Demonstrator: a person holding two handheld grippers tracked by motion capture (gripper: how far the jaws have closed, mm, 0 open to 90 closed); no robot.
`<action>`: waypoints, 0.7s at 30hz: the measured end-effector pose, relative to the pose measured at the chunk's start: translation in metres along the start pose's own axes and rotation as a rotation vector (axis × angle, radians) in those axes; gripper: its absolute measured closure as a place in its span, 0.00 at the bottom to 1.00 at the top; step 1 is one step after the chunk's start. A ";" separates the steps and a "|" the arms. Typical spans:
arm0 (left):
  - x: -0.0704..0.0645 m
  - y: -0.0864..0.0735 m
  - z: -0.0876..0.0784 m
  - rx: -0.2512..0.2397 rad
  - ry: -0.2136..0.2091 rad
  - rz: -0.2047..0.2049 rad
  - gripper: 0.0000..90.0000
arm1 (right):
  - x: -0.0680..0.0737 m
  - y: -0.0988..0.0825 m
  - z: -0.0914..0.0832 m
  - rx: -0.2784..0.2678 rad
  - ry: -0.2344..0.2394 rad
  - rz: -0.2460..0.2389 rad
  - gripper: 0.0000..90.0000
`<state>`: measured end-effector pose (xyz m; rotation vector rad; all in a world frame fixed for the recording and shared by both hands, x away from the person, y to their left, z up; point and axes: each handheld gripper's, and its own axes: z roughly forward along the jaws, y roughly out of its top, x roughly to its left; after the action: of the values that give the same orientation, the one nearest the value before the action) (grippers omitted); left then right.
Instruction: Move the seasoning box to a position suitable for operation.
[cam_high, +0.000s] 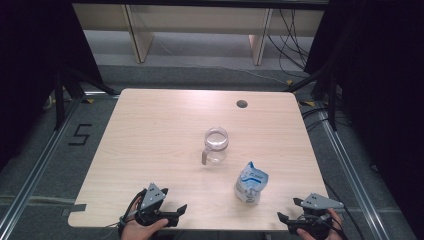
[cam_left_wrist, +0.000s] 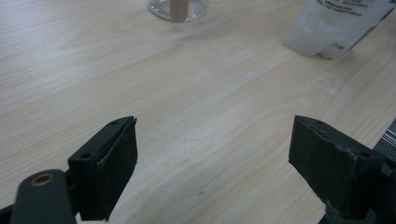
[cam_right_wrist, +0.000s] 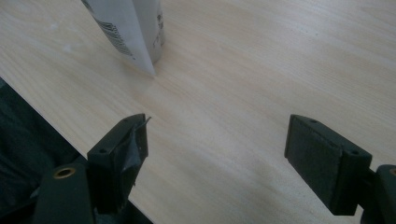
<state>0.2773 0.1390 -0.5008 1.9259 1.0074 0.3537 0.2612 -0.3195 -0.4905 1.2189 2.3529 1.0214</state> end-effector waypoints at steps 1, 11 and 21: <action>0.000 0.001 0.000 -0.004 0.003 -0.003 0.17 | 0.000 0.000 -0.001 -0.001 -0.010 -0.008 0.25; 0.005 0.014 0.005 -0.035 -0.007 0.013 0.18 | 0.000 0.001 -0.001 -0.013 -0.013 -0.009 0.25; 0.017 0.037 0.025 -0.063 -0.002 0.012 0.21 | 0.000 0.001 -0.002 -0.015 -0.005 0.005 0.25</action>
<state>0.3220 0.1278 -0.4868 1.8756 0.9726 0.3859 0.2609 -0.3197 -0.4887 1.2213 2.3354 1.0348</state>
